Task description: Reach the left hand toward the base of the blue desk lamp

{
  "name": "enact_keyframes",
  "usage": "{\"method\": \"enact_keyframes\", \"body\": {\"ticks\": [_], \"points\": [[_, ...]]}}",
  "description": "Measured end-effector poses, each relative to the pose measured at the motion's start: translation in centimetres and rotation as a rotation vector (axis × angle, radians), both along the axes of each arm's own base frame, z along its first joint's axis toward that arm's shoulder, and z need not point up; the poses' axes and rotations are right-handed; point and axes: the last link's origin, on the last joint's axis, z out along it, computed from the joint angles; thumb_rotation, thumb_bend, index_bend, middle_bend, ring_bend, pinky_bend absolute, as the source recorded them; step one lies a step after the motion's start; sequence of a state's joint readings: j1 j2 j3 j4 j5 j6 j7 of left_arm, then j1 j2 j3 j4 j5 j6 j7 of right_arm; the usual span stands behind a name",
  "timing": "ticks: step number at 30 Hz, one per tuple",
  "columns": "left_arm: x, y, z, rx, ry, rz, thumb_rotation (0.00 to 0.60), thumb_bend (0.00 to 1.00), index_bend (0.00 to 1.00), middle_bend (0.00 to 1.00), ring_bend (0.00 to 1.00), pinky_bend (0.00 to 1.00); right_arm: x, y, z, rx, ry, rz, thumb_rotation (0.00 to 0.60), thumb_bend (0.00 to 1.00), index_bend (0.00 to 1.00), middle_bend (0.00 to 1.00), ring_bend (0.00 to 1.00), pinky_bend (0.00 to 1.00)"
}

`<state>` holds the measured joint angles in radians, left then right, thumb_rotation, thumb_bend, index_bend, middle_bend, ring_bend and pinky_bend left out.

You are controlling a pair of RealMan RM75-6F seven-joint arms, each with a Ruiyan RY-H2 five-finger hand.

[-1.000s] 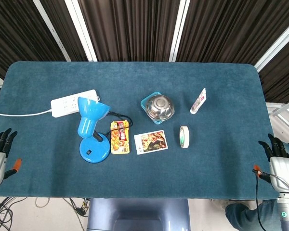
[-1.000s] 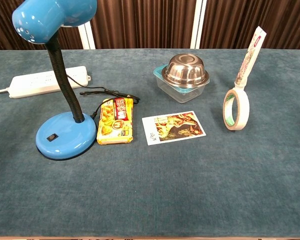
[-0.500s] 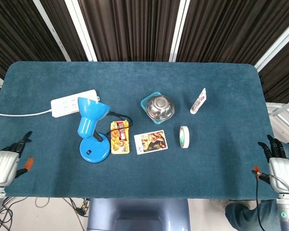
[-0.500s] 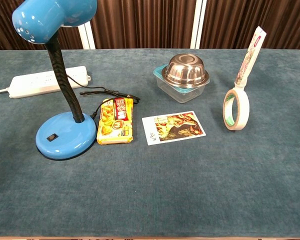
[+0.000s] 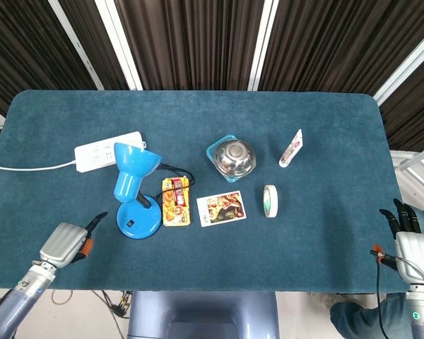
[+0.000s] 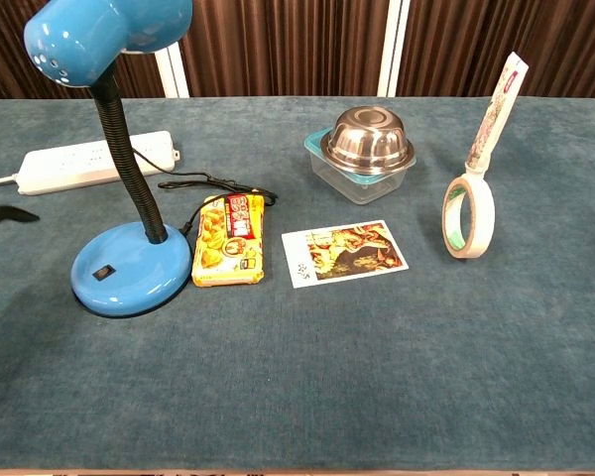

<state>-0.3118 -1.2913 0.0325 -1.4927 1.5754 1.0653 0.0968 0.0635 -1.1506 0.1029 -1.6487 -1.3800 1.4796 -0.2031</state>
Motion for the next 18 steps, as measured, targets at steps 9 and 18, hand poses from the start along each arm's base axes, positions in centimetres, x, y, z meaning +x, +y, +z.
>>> {"method": "enact_keyframes", "body": {"ticks": [9,18], "points": [[0.5,0.5,-3.2,-0.102,0.043,0.029,0.6,0.65,0.02,0.76,0.81,0.87,0.1,0.0,0.1,-0.004,-0.004,0.005,0.6,0.31,0.2,0.06,0.06,0.06],[1.1,0.6,-4.0,-0.104,0.038,0.005,0.6,0.65,0.02,0.76,0.81,0.87,0.1,-0.1,0.1,-0.003,-0.007,0.011,0.6,0.31,0.2,0.06,0.06,0.0]]}}
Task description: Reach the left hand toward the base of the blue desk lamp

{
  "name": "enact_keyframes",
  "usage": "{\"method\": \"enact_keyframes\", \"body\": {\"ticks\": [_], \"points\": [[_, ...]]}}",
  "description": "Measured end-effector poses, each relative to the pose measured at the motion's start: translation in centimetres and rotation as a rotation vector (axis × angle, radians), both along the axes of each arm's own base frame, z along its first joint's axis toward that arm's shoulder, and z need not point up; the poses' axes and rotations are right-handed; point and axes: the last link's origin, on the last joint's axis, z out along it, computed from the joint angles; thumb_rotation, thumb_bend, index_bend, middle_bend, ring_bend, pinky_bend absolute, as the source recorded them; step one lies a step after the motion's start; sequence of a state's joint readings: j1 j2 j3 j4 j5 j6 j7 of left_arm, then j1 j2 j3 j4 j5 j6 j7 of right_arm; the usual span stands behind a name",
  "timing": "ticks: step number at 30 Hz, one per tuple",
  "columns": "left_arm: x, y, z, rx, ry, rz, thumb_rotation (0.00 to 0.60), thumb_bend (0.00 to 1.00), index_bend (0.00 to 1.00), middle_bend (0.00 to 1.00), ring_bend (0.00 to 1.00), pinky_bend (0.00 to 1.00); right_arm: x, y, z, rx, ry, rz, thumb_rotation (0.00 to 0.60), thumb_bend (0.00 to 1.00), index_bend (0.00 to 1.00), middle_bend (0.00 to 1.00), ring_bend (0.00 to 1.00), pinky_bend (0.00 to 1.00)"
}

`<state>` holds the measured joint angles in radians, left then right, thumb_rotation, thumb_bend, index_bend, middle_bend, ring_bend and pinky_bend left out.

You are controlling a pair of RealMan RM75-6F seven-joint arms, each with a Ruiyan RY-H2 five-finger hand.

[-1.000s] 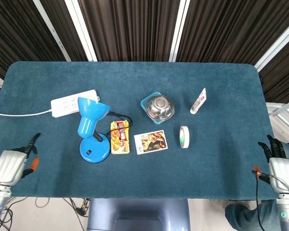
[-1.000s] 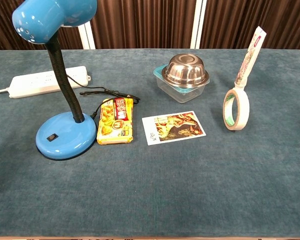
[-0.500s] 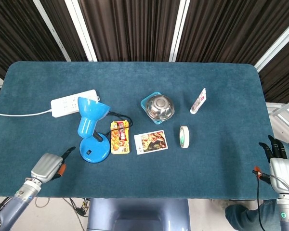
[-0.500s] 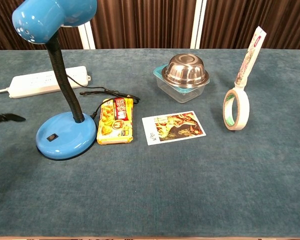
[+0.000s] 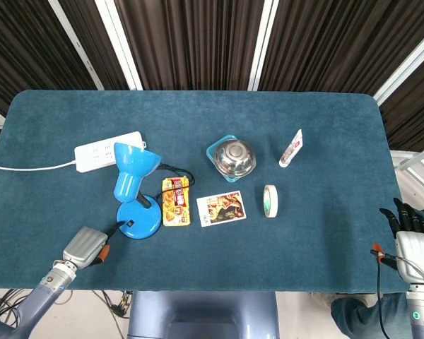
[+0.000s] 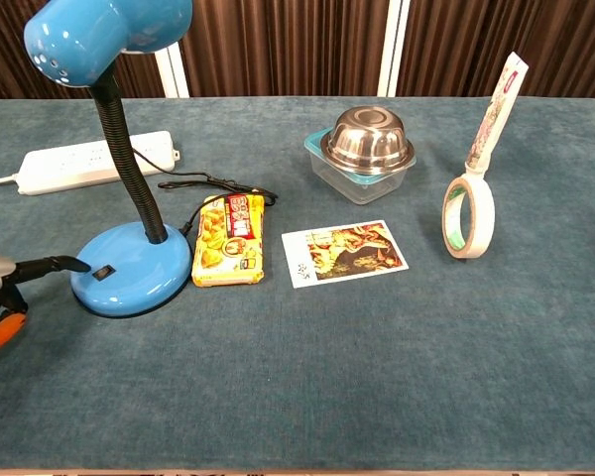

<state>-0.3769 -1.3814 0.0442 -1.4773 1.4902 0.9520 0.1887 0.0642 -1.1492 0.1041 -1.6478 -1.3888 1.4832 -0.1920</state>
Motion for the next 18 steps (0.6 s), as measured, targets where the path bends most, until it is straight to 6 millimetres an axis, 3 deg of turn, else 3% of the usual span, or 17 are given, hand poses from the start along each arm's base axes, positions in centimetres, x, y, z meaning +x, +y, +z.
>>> {"method": "enact_keyframes", "body": {"ticks": [18], "points": [[0.53,-0.19,-0.67,-0.018,0.002,-0.035,0.6,0.65,0.02,0.76,0.81,0.87,-0.12,0.01,-0.02,-0.004,0.01,-0.012,0.6,0.31,0.2,0.06,0.06,0.0]]}}
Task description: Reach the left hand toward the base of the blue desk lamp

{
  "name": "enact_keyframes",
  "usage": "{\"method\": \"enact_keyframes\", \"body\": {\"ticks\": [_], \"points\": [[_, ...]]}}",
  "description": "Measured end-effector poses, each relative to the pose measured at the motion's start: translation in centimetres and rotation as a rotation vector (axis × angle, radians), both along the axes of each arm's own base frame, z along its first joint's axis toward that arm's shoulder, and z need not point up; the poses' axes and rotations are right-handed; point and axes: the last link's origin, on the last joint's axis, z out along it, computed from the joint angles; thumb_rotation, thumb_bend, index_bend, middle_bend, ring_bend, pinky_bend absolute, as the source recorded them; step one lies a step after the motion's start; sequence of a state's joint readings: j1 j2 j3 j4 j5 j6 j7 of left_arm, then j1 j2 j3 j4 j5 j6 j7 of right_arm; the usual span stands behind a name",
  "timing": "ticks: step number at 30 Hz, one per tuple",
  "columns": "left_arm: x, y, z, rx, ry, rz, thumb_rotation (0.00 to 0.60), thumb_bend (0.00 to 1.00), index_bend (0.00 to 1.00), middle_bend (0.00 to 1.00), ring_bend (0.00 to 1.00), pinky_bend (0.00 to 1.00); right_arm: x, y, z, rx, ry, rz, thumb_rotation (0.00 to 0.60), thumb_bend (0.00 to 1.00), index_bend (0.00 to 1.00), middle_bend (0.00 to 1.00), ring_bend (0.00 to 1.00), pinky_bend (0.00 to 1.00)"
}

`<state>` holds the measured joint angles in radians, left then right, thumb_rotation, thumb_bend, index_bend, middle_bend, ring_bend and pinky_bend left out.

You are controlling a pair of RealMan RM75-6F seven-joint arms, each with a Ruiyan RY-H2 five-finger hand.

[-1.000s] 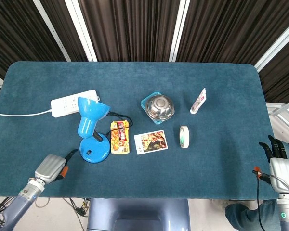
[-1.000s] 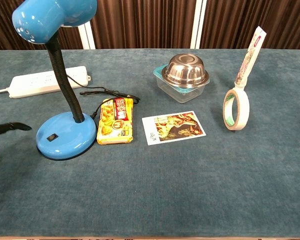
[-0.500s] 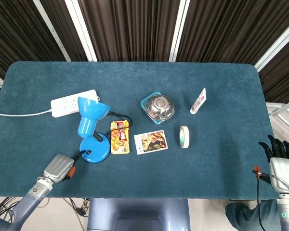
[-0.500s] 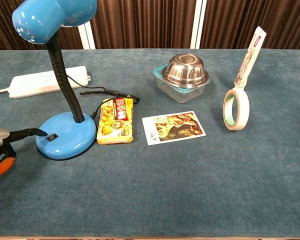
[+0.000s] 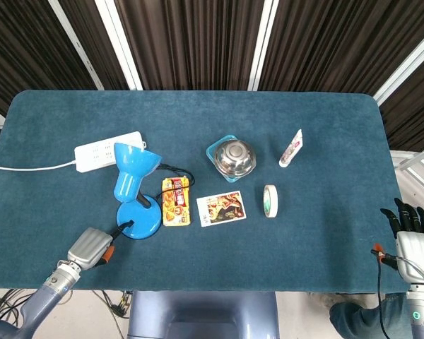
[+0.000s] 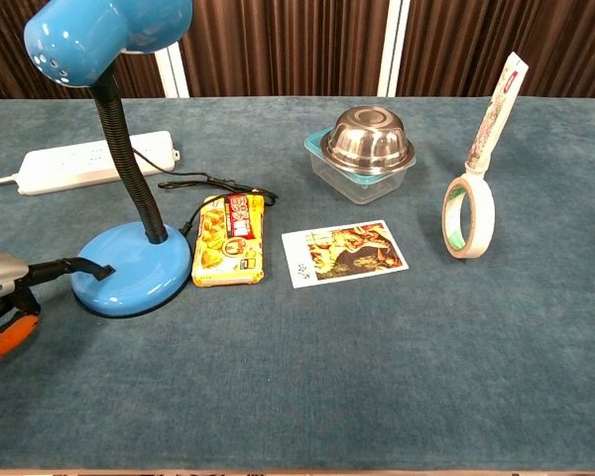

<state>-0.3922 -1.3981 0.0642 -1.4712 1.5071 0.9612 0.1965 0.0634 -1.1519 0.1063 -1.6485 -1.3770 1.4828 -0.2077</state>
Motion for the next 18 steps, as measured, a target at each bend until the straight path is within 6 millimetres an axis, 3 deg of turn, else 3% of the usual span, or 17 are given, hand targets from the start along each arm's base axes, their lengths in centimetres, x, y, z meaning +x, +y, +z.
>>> {"method": "enact_keyframes", "body": {"ticks": [14,18], "points": [[-0.32,0.34,-0.74,-0.043,0.02,0.015,0.6,0.65,0.02,0.76,0.81,0.87,0.04,0.0,-0.01,0.0,0.005,0.0,0.6,0.31,0.2,0.06,0.06,0.0],[-0.23,0.43,-0.24,-0.025,0.019,0.008,0.6,0.61,0.04,0.68,0.72,0.86,0.02,0.05,-0.01,0.0,0.006,-0.002,0.6,0.31,0.2,0.06,0.06,0.0]]}}
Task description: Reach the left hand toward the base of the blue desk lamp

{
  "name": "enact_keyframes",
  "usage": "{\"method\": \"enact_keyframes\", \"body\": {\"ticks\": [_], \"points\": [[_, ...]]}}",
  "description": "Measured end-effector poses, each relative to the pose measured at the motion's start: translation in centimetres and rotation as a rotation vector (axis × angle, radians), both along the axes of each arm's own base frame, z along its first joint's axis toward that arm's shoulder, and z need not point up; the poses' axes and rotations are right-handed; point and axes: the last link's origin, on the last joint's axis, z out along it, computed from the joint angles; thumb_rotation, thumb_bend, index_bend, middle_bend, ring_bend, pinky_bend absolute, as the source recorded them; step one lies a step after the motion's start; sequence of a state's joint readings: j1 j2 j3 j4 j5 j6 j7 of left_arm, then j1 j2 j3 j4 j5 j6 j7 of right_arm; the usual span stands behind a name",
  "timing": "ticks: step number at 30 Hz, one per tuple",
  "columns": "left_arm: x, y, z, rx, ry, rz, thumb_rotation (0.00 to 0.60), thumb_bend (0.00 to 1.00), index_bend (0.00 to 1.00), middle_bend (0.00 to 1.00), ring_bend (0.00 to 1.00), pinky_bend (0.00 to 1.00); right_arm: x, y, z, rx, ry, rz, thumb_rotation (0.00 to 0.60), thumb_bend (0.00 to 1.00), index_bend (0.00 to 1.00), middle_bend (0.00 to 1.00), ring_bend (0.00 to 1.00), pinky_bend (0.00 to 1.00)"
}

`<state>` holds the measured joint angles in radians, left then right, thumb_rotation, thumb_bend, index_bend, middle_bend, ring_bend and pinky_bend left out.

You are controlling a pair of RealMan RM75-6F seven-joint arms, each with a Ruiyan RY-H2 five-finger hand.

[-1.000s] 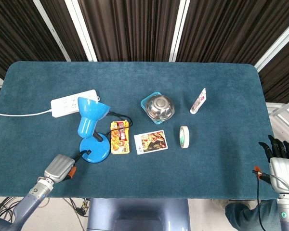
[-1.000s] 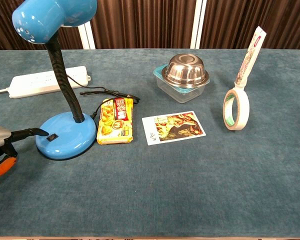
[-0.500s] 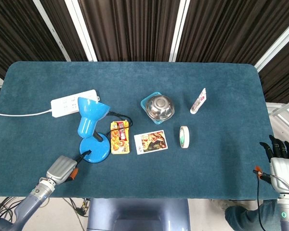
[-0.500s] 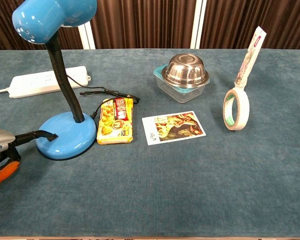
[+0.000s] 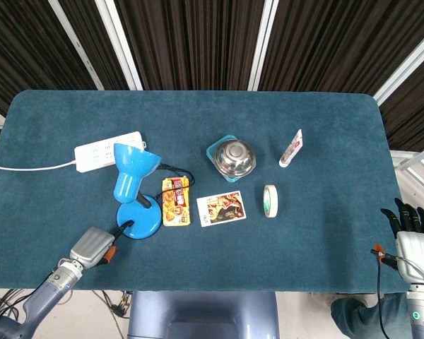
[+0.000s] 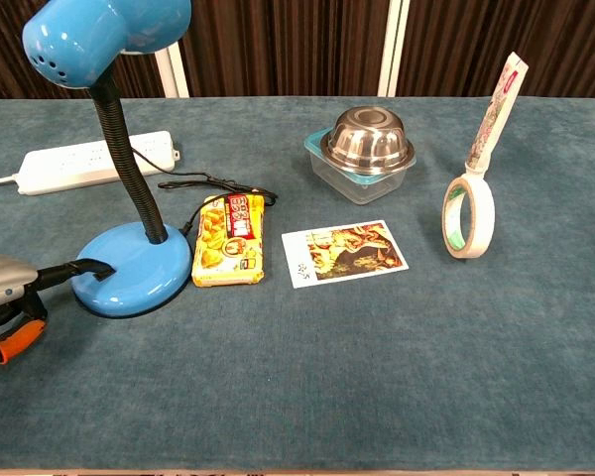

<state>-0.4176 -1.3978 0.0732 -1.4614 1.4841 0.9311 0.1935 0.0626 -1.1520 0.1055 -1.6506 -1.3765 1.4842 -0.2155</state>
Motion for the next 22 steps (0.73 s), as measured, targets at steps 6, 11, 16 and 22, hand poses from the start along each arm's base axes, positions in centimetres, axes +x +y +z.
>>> {"method": "enact_keyframes", "body": {"ticks": [6,11,16,22], "points": [[1.0,0.9,3.4,0.186,-0.046,-0.047,0.6,0.31,0.08,0.34,0.27,0.45,0.0,0.0,0.0,-0.002,0.004,-0.003,0.6,0.31,0.2,0.06,0.06,0.0],[1.6,0.5,8.7,0.455,-0.109,-0.087,0.6,0.23,0.08,0.18,0.08,0.24,0.0,0.1,-0.1,-0.003,0.006,-0.005,0.6,0.31,0.2,0.06,0.06,0.13],[0.0,-2.8,13.5,0.608,-0.105,-0.004,0.6,0.22,0.08,0.13,0.05,0.13,0.1,0.1,-0.1,-0.006,0.011,-0.001,0.6,0.31,0.2,0.06,0.06,0.27],[-1.8,-4.8,14.8,0.624,-0.122,0.144,0.6,0.22,0.08,0.08,0.02,0.11,-0.1,-0.1,0.1,-0.015,0.008,-0.005,0.6,0.31,0.2,0.06,0.06,0.37]]}}
